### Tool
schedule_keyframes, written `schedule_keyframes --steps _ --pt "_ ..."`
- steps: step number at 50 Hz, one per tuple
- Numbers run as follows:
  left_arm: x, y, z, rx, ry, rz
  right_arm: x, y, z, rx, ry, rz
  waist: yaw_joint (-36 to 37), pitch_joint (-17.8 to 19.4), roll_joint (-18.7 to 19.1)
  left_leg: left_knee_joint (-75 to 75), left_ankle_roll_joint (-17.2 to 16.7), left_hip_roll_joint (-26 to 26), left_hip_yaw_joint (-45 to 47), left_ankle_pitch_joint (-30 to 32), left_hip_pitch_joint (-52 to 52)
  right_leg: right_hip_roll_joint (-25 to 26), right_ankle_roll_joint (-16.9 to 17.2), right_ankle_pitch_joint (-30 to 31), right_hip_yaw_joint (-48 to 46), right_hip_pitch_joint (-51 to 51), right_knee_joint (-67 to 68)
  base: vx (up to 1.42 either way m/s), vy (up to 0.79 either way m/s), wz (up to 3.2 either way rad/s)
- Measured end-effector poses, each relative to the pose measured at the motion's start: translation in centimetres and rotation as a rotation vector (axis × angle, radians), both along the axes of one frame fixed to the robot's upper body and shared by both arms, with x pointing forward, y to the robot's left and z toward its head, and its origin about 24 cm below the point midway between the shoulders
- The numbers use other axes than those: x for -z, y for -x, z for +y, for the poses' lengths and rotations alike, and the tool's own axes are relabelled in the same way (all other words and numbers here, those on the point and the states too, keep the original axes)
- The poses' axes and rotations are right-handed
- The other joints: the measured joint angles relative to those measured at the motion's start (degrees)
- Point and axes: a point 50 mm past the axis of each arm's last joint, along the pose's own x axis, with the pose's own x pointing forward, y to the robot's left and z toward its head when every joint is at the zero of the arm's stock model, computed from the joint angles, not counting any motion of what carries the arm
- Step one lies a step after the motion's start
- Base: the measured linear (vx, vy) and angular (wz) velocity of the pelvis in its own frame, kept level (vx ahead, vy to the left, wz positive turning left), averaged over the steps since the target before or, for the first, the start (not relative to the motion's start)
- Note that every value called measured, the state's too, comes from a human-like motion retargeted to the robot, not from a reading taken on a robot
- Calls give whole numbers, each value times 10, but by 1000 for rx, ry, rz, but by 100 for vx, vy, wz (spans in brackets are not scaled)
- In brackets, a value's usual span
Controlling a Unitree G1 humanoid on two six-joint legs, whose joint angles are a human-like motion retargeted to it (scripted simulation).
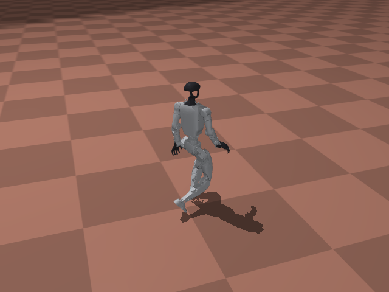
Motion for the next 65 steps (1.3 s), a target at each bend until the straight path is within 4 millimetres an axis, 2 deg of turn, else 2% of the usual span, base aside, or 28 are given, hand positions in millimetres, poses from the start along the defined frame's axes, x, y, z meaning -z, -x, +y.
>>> schedule_keyframes --steps 2,4,8,10,13,15,17,18,20,22,24,28,32,35,38,40,42,45,47,51,53,55,57,60,62,65 --pt "-1 -15 4 23 -12 -34 11 16 4 -24 -2 91 -17 -3 -7 -16 8 -12 -9 -21 44 -40 -18 0 -5 -60 64 88 -2 38" --pt "-3 -38 7 53 -28 -87 21 35 4 -33 6 181 -43 -2 -10 -46 10 -25 -26 -37 98 -76 -37 -42 -13 -120 87 95 -6 63" --pt "-17 -104 19 104 -61 -258 38 81 -10 36 27 355 -108 3 -6 -111 4 -33 -74 -62 211 -114 -43 -128 -23 -232 7 99 -14 97" --pt "-33 -144 27 124 -85 -380 42 107 -20 106 38 438 -132 7 2 -148 -3 -20 -94 -71 270 -100 -26 -147 -12 -277 -89 97 -21 79" --pt "-64 -197 36 151 -123 -584 45 140 -32 214 54 526 -144 13 25 -190 -22 23 -99 -71 348 -35 10 -147 31 -305 -253 93 -24 42" --pt "-84 -221 38 144 -138 -707 45 158 -37 280 61 564 -148 20 39 -172 -35 55 -101 -71 387 2 18 -137 57 -298 -284 90 -27 32" --pt "-93 -229 38 101 -140 -783 45 173 -38 322 71 584 -150 17 53 -80 -51 98 -99 -71 397 32 4 -127 58 -297 -218 90 -30 34" --pt "-96 -229 39 63 -138 -811 44 176 -38 337 77 573 -150 24 88 5 -66 158 -101 -71 388 71 -15 -120 26 -280 -199 88 -31 35" --pt "-94 -224 37 4 -119 -827 42 170 -40 356 80 527 -145 23 138 153 -86 255 -101 -7 350 122 -56 -129 -27 -256 -178 84 -31 37" --pt "-85 -215 25 -7 -75 -790 40 151 -43 355 83 439 -131 24 163 264 -81 314 -108 68 280 151 -85 -150 -61 -217 -190 78 -31 48" --pt "-74 -206 14 20 -40 -728 34 123 -47 336 92 328 -109 26 167 323 -62 328 -108 72 208 159 -97 -170 -77 -167 -212 77 -28 54" --pt "-50 -173 4 70 -36 -571 14 59 -57 299 107 92 -57 28 146 279 -39 286 -62 -3 82 138 -89 -199 -92 -63 -261 79 -20 52" --pt "-25 -120 17 11 -116 -359 -11 12 -70 308 123 -91 -28 23 112 90 -52 216 5 -28 10 94 -61 -216 -108 2 -274 77 -11 73" --pt "-15 -74 32 -85 -193 -197 -24 -7 -79 321 144 -156 -26 16 80 23 -42 151 34 -13 -3 64 -29 -221 -97 10 -213 68 -6 94" --pt "-11 -34 43 -185 -242 -72 -29 -16 -79 310 141 -165 -29 10 49 48 -3 99 39 -13 -1 15 5 -124 -83 -24 -73 60 -4 84" --pt "-10 -18 49 -229 -258 -24 -29 -23 -72 282 122 -159 -38 8 30 60 17 68 29 -19 6 -9 15 -66 -64 -66 11 55 -6 96" --pt "-11 -11 51 -245 -257 -10 -29 -28 -61 244 98 -153 -47 8 24 64 17 52 5 -24 19 -13 7 -58 -47 -107 45 54 -9 109" --pt "-10 -17 47 -231 -223 -35 -25 -30 -43 180 54 -139 -65 6 30 54 17 22 -46 -28 45 6 -3 -95 -13 -159 11 51 -6 151" --pt "-9 -33 43 -191 -189 -84 -19 -24 -31 152 18 -118 -78 4 39 45 11 2 -93 -27 61 49 -2 -122 32 -180 -63 46 -9 206" --pt "-15 -85 30 -33 -106 -232 -2 -1 -13 107 -42 -16 -85 -10 65 44 -16 -35 -211 -30 80 171 7 -134 168 -181 -201 34 -12 254" --pt "-22 -118 18 59 -59 -332 9 17 -8 88 -55 70 -75 -17 69 54 -29 -64 -265 -37 81 195 9 -138 206 -167 -229 19 -11 276" --pt "-33 -151 2 147 -8 -448 20 37 -6 72 -57 167 -55 -19 68 71 -45 -93 -308 -47 74 186 5 -165 201 -154 -240 13 -8 274" --pt "-47 -179 -16 211 48 -569 28 53 -9 69 -49 244 -31 -13 73 98 -62 -92 -311 -49 55 163 4 -190 157 -140 -253 11 -2 284" --pt "-62 -201 -38 242 116 -690 32 71 -23 97 -22 310 -15 -6 74 126 -50 -27 -216 -65 -5 100 9 -221 56 -122 -266 8 5 338" --pt "-61 -200 -39 195 119 -693 30 75 -39 133 9 316 -13 -16 71 126 -30 34 -133 -71 -49 52 15 -227 -15 -119 -280 6 9 343" --pt "-48 -179 -18 61 53 -611 23 77 -65 180 70 299 -9 -43 68 101 -11 125 -13 -71 -97 -6 23 -224 -115 -117 -297 8 10 296"
